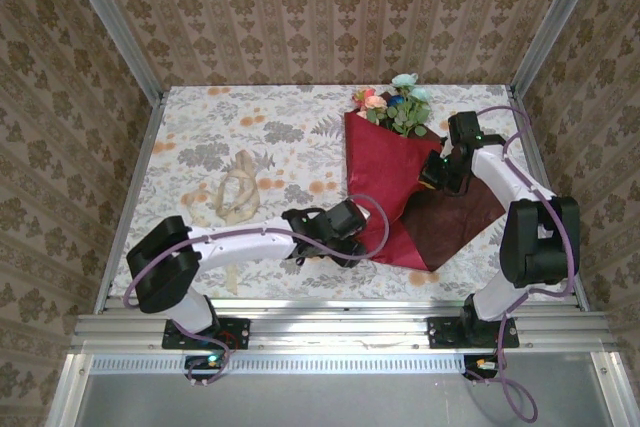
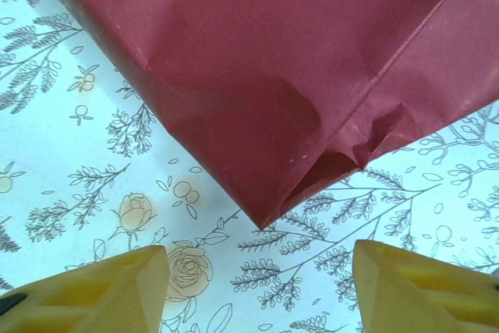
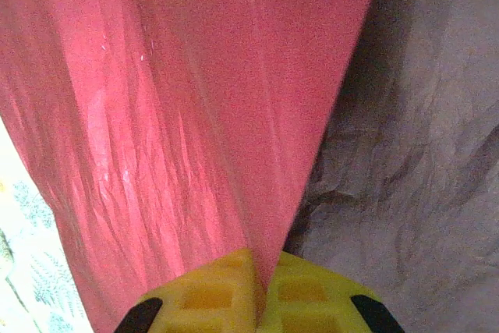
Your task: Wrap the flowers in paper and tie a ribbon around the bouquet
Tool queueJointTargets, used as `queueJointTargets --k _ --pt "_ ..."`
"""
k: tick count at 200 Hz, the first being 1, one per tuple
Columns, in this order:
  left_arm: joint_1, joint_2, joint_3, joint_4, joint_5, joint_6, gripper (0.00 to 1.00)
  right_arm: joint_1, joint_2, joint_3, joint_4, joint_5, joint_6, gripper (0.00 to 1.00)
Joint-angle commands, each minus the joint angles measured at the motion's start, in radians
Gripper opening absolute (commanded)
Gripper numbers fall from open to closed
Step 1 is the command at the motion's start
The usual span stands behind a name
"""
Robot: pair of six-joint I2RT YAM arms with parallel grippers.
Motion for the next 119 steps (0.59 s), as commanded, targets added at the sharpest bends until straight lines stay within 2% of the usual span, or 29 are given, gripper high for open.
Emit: queueJointTargets --k 1,23,39,47,69,88,105,119 --pt "-0.017 0.033 0.03 -0.016 -0.133 -0.009 0.64 -0.004 0.017 -0.012 -0.009 -0.041 -0.008 0.0" --pt "-0.021 0.075 0.073 -0.018 -0.168 -0.038 0.66 -0.005 0.021 -0.016 -0.003 -0.049 -0.004 0.0" --pt "-0.025 0.116 0.108 -0.047 -0.2 -0.063 0.63 -0.006 0.023 -0.017 0.0 -0.052 -0.005 0.0" --pt "-0.026 0.133 0.12 -0.058 -0.203 -0.067 0.57 -0.007 0.022 -0.018 0.0 -0.052 -0.005 0.0" --pt "-0.031 0.169 0.138 -0.104 -0.212 -0.084 0.3 -0.012 0.028 -0.016 0.002 -0.055 -0.007 0.0" --pt "-0.044 0.176 0.122 -0.124 -0.22 -0.077 0.21 -0.016 0.041 -0.007 0.0 -0.055 -0.013 0.0" --pt "-0.05 0.181 0.102 -0.12 -0.21 -0.054 0.2 -0.021 0.053 0.002 0.006 -0.058 -0.015 0.0" --pt "-0.052 0.195 0.1 -0.121 -0.197 -0.036 0.26 -0.023 0.063 0.009 0.007 -0.064 -0.018 0.0"
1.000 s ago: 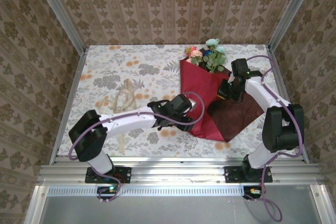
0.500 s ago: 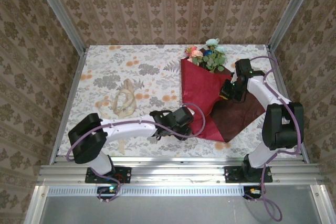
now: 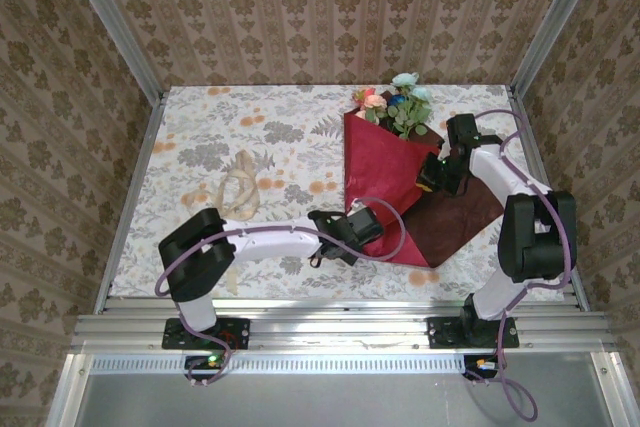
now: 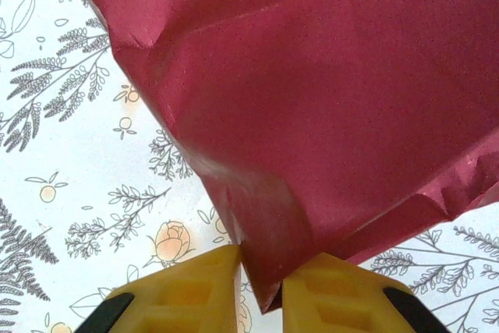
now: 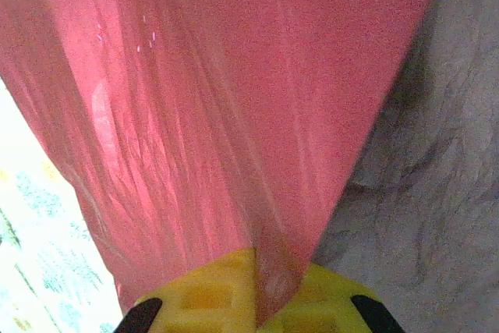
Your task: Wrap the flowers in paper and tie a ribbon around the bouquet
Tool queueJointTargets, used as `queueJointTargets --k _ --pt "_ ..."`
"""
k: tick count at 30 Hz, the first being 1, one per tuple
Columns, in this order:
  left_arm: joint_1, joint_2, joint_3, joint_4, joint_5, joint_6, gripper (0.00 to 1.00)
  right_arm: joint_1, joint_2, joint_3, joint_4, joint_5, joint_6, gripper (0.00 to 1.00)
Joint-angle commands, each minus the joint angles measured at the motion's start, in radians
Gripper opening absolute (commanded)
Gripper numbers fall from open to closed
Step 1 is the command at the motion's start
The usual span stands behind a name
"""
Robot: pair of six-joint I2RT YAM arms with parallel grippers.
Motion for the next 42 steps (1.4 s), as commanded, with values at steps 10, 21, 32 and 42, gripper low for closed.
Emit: queueJointTargets --k 10,21,32,42 --pt "-0.024 0.052 -0.02 -0.035 0.013 0.058 0.46 -0.019 0.043 0.004 0.008 -0.031 -0.029 0.0" --pt "-0.026 -0.056 -0.068 -0.04 0.057 0.017 0.51 -0.021 0.072 -0.005 0.015 -0.034 -0.043 0.0" --pt "0.353 -0.208 -0.282 0.422 0.768 -0.283 0.66 -0.021 0.082 -0.033 0.031 -0.044 -0.056 0.0" --pt "0.4 -0.007 -0.299 0.626 0.915 -0.449 0.63 -0.021 0.103 -0.031 0.024 -0.034 -0.084 0.0"
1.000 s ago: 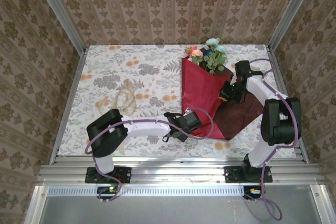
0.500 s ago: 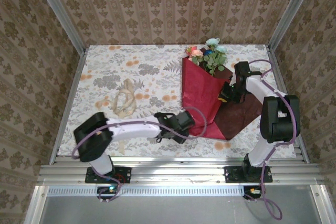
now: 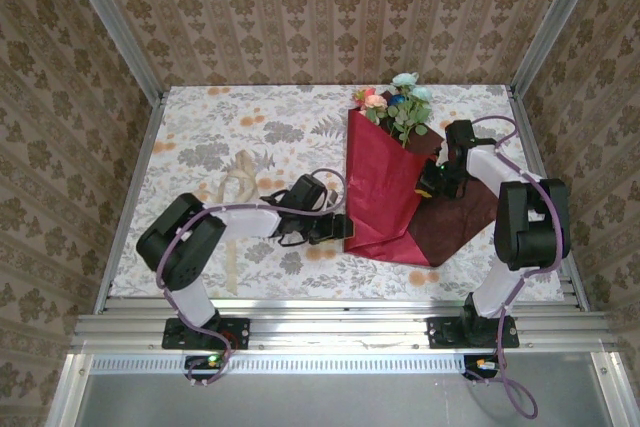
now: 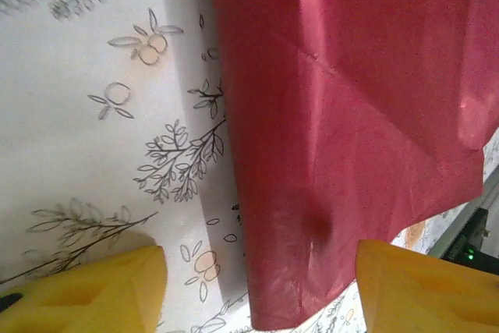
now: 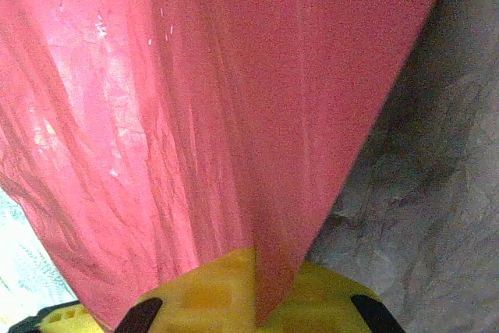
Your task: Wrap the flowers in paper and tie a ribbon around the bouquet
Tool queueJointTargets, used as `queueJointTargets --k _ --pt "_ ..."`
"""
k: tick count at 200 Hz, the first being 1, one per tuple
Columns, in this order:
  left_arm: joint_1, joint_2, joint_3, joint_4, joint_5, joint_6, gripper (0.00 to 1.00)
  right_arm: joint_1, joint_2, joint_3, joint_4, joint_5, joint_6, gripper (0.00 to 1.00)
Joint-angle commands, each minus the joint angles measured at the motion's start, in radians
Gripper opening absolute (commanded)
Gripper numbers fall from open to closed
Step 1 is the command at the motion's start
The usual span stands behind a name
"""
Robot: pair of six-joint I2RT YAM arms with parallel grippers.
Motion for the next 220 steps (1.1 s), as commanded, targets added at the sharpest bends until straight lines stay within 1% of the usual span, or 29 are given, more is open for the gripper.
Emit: queueJointTargets --k 1,20,44,54,69,74,89,95,103,110,112,113,116,132,141,156,166,177,192,194,199,205,219,220 --pt "-0.007 0.044 0.003 0.105 0.09 -0.076 0.62 -0.005 0.021 -0.01 -0.011 -0.008 -0.031 0.0" --pt "-0.006 0.072 0.004 0.136 0.085 -0.094 0.56 -0.005 0.026 -0.012 -0.01 -0.003 -0.035 0.0" --pt "-0.003 0.115 -0.006 0.241 0.088 -0.159 0.41 -0.006 0.031 -0.016 -0.007 0.0 -0.037 0.0" --pt "-0.003 0.127 -0.003 0.257 0.087 -0.174 0.33 -0.006 0.032 -0.017 -0.006 0.001 -0.038 0.0" --pt "0.0 0.127 -0.014 0.282 0.074 -0.191 0.14 -0.006 0.033 -0.017 -0.008 0.011 -0.043 0.0" --pt "0.0 0.124 -0.02 0.293 0.07 -0.2 0.09 -0.006 0.034 -0.016 -0.011 0.014 -0.046 0.0" --pt "0.005 0.116 -0.037 0.316 0.069 -0.218 0.0 -0.006 0.036 -0.007 -0.022 0.028 -0.061 0.0" --pt "0.006 0.116 -0.042 0.323 0.074 -0.224 0.0 -0.006 0.035 -0.002 -0.025 0.031 -0.067 0.0" --pt "0.006 0.115 -0.049 0.335 0.079 -0.234 0.0 -0.006 0.031 0.005 -0.034 0.038 -0.079 0.07" --pt "0.006 0.115 -0.055 0.346 0.082 -0.245 0.0 -0.006 0.021 0.015 -0.051 0.053 -0.082 0.16" --pt "0.007 0.114 -0.058 0.351 0.082 -0.25 0.0 -0.006 0.019 0.016 -0.053 0.056 -0.083 0.17" --pt "0.006 0.114 -0.058 0.354 0.082 -0.251 0.0 -0.006 0.014 0.019 -0.059 0.061 -0.082 0.2" --pt "0.005 0.114 -0.06 0.36 0.085 -0.257 0.0 -0.006 0.009 0.021 -0.064 0.069 -0.082 0.22" --pt "0.003 0.116 -0.067 0.388 0.088 -0.285 0.0 0.002 -0.088 0.016 -0.086 0.144 -0.068 0.38" --pt "0.0 0.118 -0.066 0.395 0.088 -0.296 0.0 0.009 -0.153 -0.001 -0.092 0.17 -0.049 0.44" --pt "-0.001 0.12 -0.064 0.403 0.087 -0.312 0.0 0.034 -0.246 -0.024 -0.12 0.167 -0.017 0.47" --pt "-0.003 0.12 -0.064 0.404 0.086 -0.317 0.0 0.069 -0.293 -0.037 -0.143 0.153 0.005 0.47" --pt "-0.003 0.122 -0.068 0.412 0.085 -0.327 0.0 0.133 -0.345 -0.062 -0.16 0.135 0.049 0.44" --pt "-0.004 0.125 -0.067 0.417 0.092 -0.335 0.0 0.243 -0.426 -0.125 -0.116 0.095 0.158 0.32" --pt "-0.004 0.125 -0.067 0.418 0.092 -0.336 0.0 0.268 -0.437 -0.14 -0.097 0.086 0.185 0.28" --pt "-0.004 0.127 -0.067 0.422 0.094 -0.338 0.0 0.297 -0.447 -0.166 -0.067 0.072 0.223 0.24" --pt "-0.004 0.129 -0.069 0.43 0.098 -0.344 0.0 0.336 -0.456 -0.206 -0.007 0.049 0.293 0.14" --pt "-0.007 0.138 -0.074 0.455 0.105 -0.36 0.0 0.395 -0.439 -0.281 0.11 0.012 0.413 0.07" --pt "-0.007 0.138 -0.075 0.457 0.105 -0.362 0.0 0.402 -0.433 -0.29 0.144 0.008 0.426 0.06"
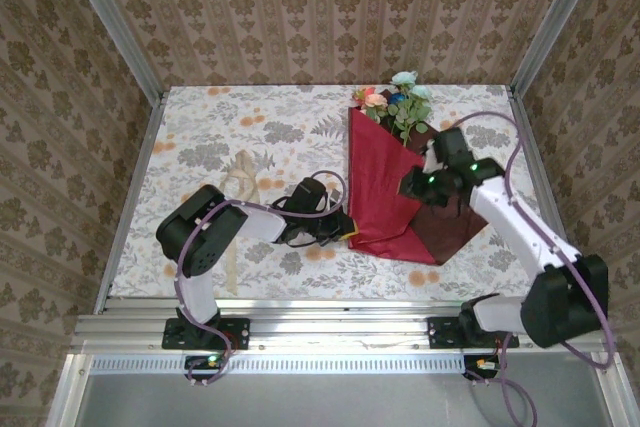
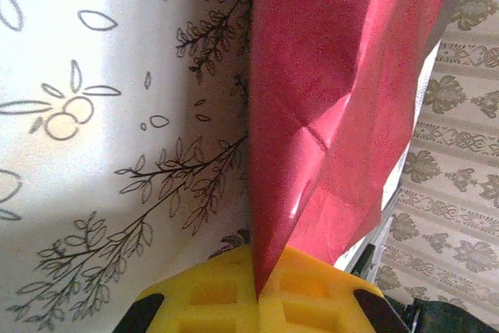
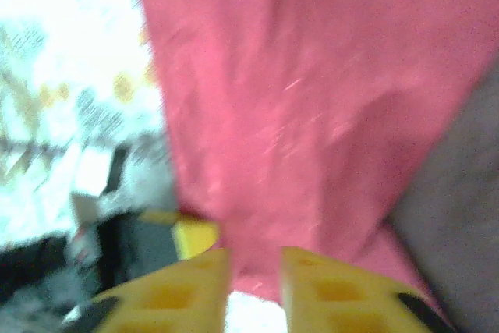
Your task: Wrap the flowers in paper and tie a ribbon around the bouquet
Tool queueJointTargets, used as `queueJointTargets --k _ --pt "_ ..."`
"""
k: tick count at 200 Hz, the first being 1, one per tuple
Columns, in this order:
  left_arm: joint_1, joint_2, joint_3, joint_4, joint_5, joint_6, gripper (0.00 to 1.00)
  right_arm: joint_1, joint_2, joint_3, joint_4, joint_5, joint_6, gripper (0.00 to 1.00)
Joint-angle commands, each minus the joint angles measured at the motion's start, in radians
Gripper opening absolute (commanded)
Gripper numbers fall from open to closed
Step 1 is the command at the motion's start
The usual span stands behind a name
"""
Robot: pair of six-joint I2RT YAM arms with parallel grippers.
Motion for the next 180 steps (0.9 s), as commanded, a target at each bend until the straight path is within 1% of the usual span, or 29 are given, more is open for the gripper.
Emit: queueJointTargets --k 1,13,22,52,95,121,138,141,156,165,180 --pt "-0.007 0.016 -0.015 0.066 0.023 -0.041 0.0 0.098 0.034 -0.143 0.168 -0.081 0.271 0.06" --pt "-0.008 0.02 -0.018 0.075 0.027 -0.047 0.0 0.128 0.075 -0.211 0.297 -0.108 0.368 0.05" --pt "-0.009 0.02 -0.017 0.076 0.03 -0.047 0.0 0.137 0.103 -0.239 0.37 -0.118 0.406 0.05" --pt "-0.009 0.023 -0.015 0.076 0.039 -0.046 0.0 0.142 0.207 -0.272 0.469 -0.124 0.451 0.06" --pt "-0.007 0.036 -0.01 0.089 0.039 -0.049 0.0 0.143 0.282 -0.279 0.462 -0.079 0.461 0.12" --pt "0.003 0.041 -0.003 0.096 0.039 -0.049 0.0 0.134 0.362 -0.308 0.448 -0.081 0.421 0.13" --pt "0.026 0.048 0.007 0.1 0.039 -0.045 0.13 0.134 0.391 -0.327 0.448 -0.089 0.402 0.11" --pt "0.031 0.051 0.009 0.098 0.065 -0.042 0.16 0.134 0.39 -0.33 0.448 -0.089 0.401 0.1" --pt "0.058 0.071 0.037 0.095 0.077 -0.028 0.26 0.133 0.385 -0.338 0.444 -0.089 0.385 0.06" --pt "0.073 0.09 0.063 0.083 0.086 -0.012 0.29 0.134 0.384 -0.337 0.439 -0.089 0.378 0.04" --pt "0.093 0.13 0.116 0.068 0.105 0.008 0.3 0.132 0.392 -0.331 0.427 -0.092 0.363 0.01"
